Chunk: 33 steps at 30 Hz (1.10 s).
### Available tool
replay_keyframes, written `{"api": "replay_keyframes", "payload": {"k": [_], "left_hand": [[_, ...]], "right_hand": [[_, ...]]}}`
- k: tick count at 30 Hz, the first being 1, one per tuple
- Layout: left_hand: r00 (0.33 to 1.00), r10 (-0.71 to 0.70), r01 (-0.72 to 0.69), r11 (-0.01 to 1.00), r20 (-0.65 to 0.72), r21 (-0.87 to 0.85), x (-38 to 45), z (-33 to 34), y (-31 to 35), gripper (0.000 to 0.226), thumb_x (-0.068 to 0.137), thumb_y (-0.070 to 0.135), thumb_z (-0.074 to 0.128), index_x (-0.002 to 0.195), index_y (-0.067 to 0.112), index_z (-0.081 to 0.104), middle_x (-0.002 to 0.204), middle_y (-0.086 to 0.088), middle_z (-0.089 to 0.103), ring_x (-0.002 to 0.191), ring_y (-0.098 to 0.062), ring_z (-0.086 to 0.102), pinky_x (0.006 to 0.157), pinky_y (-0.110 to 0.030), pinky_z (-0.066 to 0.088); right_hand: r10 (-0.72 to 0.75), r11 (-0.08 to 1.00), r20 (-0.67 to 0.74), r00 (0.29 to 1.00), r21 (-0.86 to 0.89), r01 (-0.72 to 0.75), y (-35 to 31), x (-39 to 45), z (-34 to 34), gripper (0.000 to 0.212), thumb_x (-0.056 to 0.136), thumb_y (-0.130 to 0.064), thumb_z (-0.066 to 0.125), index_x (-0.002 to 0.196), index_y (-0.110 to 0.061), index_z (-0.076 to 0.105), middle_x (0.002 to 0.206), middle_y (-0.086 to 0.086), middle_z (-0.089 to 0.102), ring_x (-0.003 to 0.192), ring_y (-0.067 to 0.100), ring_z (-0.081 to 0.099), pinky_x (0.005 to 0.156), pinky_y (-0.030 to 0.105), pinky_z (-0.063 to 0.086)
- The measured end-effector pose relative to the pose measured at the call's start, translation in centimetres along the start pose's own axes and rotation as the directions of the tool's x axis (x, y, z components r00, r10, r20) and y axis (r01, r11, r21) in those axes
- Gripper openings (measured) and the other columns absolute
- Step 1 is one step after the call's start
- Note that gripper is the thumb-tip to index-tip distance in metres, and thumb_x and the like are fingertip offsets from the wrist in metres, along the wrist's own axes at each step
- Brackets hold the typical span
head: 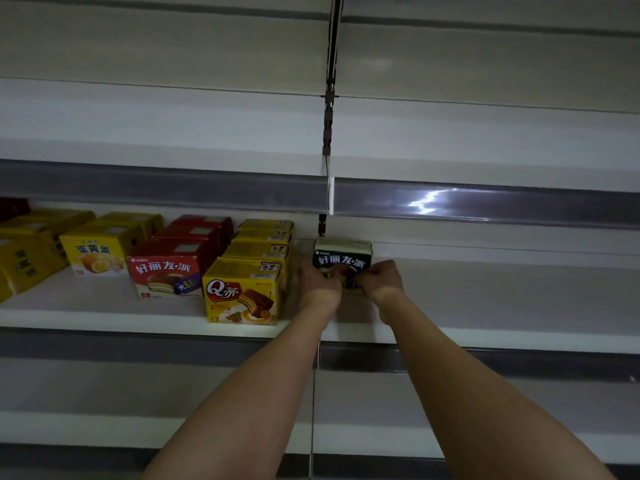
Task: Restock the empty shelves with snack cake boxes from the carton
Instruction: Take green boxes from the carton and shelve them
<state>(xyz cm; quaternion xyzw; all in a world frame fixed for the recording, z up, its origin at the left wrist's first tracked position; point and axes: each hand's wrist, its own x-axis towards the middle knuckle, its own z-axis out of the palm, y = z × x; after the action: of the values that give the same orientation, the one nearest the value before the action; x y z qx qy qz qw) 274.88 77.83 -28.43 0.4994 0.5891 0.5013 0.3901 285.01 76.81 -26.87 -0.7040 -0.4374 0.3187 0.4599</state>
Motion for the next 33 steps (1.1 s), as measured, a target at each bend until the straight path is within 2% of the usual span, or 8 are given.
{"api": "replay_keyframes", "payload": {"k": [4,11,17,21,23,26,31,33], "left_hand": [[0.998,0.023,-0.017,0.996,0.064,-0.089,2.4,0.2,-0.3,0.061,0.086,-0.001,0.056,0.141,0.015,0.039,0.138,-0.013,0.046,0.125,-0.030,0.049,0.103,-0.036,0.038],[0.993,0.071,-0.049,0.974,0.097,-0.219,5.3,0.8,-1.2,0.064,0.083,-0.005,0.054,0.142,0.014,0.037,0.134,-0.011,0.049,0.125,-0.027,0.046,0.104,-0.035,0.038],[0.995,0.045,-0.031,0.988,0.089,-0.151,7.8,1.8,-2.5,0.071,0.075,0.011,0.060,0.141,0.023,0.037,0.141,-0.010,0.042,0.129,-0.029,0.043,0.106,-0.048,0.039],[0.991,0.088,-0.069,0.982,0.097,-0.177,7.2,1.4,-1.7,0.062,0.082,0.003,0.060,0.139,0.020,0.042,0.137,-0.010,0.048,0.127,-0.026,0.044,0.107,-0.043,0.039],[0.988,0.101,-0.079,0.980,0.114,-0.182,7.0,1.3,-1.5,0.060,0.084,0.002,0.057,0.140,0.018,0.041,0.136,-0.009,0.050,0.126,-0.026,0.045,0.106,-0.039,0.039],[0.990,0.084,-0.069,0.989,0.114,-0.131,7.0,1.3,-1.7,0.061,0.084,0.005,0.055,0.141,0.020,0.040,0.136,-0.009,0.049,0.126,-0.027,0.046,0.106,-0.044,0.039],[0.992,0.121,-0.125,0.989,0.041,0.084,4.5,0.4,-0.7,0.053,0.091,-0.001,0.047,0.142,0.012,0.036,0.136,-0.009,0.045,0.124,-0.026,0.046,0.090,-0.018,0.035],[0.992,0.107,-0.117,0.970,0.061,0.211,3.3,0.6,-0.6,0.053,0.093,0.002,0.046,0.145,0.009,0.032,0.139,-0.011,0.043,0.126,-0.026,0.043,0.089,-0.017,0.032]], "right_hand": [[-0.053,0.998,0.024,0.998,0.033,0.052,0.6,2.0,1.5,0.036,0.075,-0.004,0.066,0.109,0.004,0.060,0.109,0.016,0.065,0.093,0.025,0.060,0.068,0.025,0.045],[-0.099,0.983,0.047,0.994,0.158,0.090,0.5,3.0,2.4,0.050,0.090,-0.006,0.053,0.138,-0.004,0.043,0.131,0.019,0.053,0.104,0.024,0.051,0.080,0.027,0.042],[-0.117,0.983,0.054,0.992,0.146,0.108,-0.2,3.3,3.2,0.029,0.089,-0.001,0.048,0.117,-0.002,0.055,0.099,0.009,0.054,0.092,0.023,0.050,0.079,0.029,0.041],[-0.123,0.984,0.046,0.991,0.138,0.115,-0.2,3.7,3.7,0.030,0.089,-0.002,0.047,0.118,-0.005,0.053,0.100,0.009,0.054,0.091,0.024,0.050,0.067,0.025,0.040],[-0.122,0.985,0.039,0.992,0.131,0.116,-0.2,3.8,3.8,0.027,0.089,-0.004,0.049,0.115,-0.008,0.052,0.107,0.011,0.058,0.096,0.026,0.054,0.071,0.027,0.044],[-0.093,0.993,0.042,0.995,0.079,0.090,-0.5,3.4,3.7,0.037,0.091,-0.008,0.050,0.128,-0.005,0.048,0.125,0.015,0.056,0.114,0.030,0.053,0.095,0.036,0.045],[-0.086,0.991,0.047,0.995,-0.097,0.090,-1.2,2.3,2.6,0.038,0.092,-0.015,0.052,0.128,-0.003,0.051,0.132,0.016,0.055,0.118,0.032,0.052,0.091,0.032,0.041],[-0.085,0.978,0.093,0.992,-0.181,0.101,-1.3,1.8,1.9,0.041,0.093,-0.015,0.053,0.131,-0.002,0.050,0.134,0.018,0.053,0.122,0.033,0.050,0.094,0.032,0.040]]}}
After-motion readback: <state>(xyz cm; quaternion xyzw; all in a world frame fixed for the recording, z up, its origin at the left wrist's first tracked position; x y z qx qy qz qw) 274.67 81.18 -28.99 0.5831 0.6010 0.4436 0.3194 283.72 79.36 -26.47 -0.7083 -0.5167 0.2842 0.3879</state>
